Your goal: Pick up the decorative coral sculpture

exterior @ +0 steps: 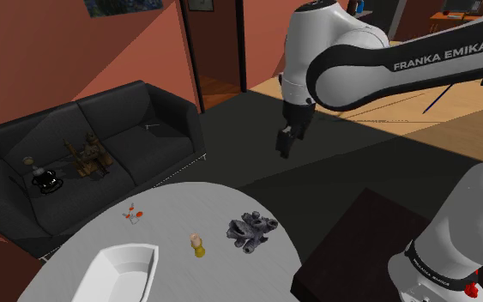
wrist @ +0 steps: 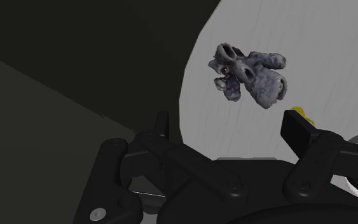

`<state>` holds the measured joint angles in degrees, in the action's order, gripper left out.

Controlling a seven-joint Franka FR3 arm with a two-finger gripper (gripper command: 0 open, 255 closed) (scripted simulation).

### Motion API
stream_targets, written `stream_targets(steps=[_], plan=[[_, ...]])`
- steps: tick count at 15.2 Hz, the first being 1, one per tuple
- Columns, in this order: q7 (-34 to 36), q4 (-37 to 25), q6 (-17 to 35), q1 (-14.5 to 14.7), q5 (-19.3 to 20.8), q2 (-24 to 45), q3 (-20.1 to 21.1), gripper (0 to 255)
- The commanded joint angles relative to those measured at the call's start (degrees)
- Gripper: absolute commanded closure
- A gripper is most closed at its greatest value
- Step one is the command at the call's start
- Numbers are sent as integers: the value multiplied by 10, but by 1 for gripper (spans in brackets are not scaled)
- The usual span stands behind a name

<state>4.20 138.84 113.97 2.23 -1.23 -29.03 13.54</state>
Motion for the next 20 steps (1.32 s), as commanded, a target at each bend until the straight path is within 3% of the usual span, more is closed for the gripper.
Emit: stream_targets(steps=[1,6,12,20], plan=[[25,-7,26,0,9,42,23,0],[87,-29,79,-4,51,146,71,0],[181,-79,119,-2,139,288,112,0],[298,-185,124,47,270,489,105,0]])
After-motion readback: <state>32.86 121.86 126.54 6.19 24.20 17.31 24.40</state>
